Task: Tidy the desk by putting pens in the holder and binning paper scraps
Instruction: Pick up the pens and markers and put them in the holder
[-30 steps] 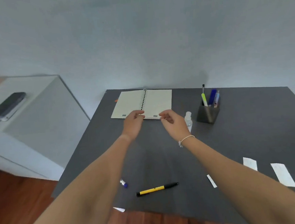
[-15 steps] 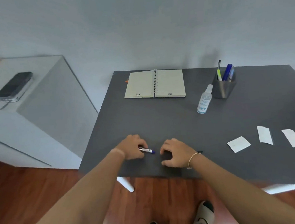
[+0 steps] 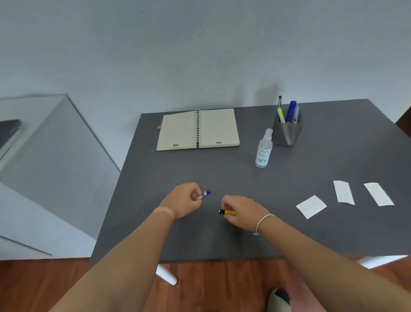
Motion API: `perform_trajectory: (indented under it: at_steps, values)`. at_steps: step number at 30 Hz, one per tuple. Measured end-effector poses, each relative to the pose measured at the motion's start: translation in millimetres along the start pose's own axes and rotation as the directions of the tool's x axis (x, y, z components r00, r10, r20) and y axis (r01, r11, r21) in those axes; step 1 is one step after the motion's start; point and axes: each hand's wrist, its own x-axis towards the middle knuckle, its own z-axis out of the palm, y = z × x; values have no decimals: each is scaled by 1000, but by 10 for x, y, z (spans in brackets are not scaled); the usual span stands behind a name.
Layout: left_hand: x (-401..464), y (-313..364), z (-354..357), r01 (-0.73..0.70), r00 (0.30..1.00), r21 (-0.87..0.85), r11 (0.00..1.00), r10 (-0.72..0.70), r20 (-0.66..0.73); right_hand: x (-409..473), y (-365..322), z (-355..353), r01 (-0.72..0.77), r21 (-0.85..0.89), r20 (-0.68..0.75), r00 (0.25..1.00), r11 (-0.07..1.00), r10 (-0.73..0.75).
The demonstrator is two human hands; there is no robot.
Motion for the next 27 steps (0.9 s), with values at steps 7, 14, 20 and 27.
perform_trajectory:
  at_steps: [7, 14, 20, 27]
  values:
    - [677, 864, -314, -113, 964, -231, 966, 51, -260, 241, 272, -922, -1, 391, -368, 917, 921, 157]
    - [1400, 1922, -409, -270, 898, -270, 924, 140, -417, 348, 857, -1998, 129, 501, -605, 759, 856, 240]
    - [1809, 2508, -150, -326, 886, -284, 902, 186, -424, 377, 1511, -2535, 177, 500, -709, 646, 848, 283]
    - [2095, 2736, 36, -289, 903, -278, 916, 164, -396, 503, 1915, -2597, 167, 497, -705, 650, 852, 284]
